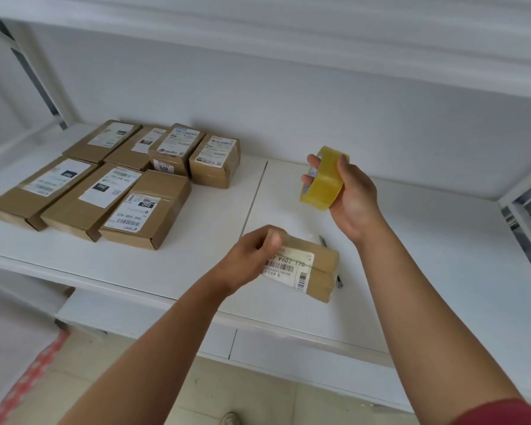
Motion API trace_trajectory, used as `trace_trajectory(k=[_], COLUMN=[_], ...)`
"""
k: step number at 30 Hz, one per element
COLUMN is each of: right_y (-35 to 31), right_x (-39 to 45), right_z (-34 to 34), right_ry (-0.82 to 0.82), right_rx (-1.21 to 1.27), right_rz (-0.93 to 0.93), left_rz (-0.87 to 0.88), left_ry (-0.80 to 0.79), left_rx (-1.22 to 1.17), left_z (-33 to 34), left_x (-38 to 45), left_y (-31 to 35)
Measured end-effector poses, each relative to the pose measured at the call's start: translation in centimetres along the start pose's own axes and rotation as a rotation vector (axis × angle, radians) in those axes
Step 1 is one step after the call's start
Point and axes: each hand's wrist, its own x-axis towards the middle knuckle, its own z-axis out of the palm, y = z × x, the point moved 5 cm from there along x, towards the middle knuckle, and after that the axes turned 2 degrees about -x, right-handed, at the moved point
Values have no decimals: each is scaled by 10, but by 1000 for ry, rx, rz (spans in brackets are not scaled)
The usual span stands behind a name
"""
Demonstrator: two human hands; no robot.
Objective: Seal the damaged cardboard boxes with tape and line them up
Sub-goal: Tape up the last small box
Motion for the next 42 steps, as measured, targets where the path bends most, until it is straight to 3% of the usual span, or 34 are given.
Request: trace_trajectory(k=[5,8,13,17,20,23,27,32,37,42], right_y=[34,63,78,79,82,79,76,68,77,77], right_x=[-6,-29,-44,-48,-50,-49,-44,-29,-31,-35], right_z=[-1,7,0,-2,-4,-10,-16,-25,-33,-40], right_ry=[64,-16,-1,-13,-44,-11,-42,4,-74,-55], right_rx=[-82,-51,-542,-760,-917,-923,-1000,-1047,-1196,-1129], right_rz=[218,389,176,102,70,99,180,206,275,321], left_rz=[36,77,106,-99,-312,-399,-203,-295,-173,-245], left_ry=[46,125,298,508,531,489,623,189,403,505], left_rx=[-246,-323,-401,-482,-339,-181,64,98,15,481], left_z=[-4,-12,-17,-37,-45,-39,-35,-17,-41,-57], left_x=[13,19,29,46,53,54,47,47,52,52], left_y=[22,31,36,15,-8,-32,-38,-53,-56,-85])
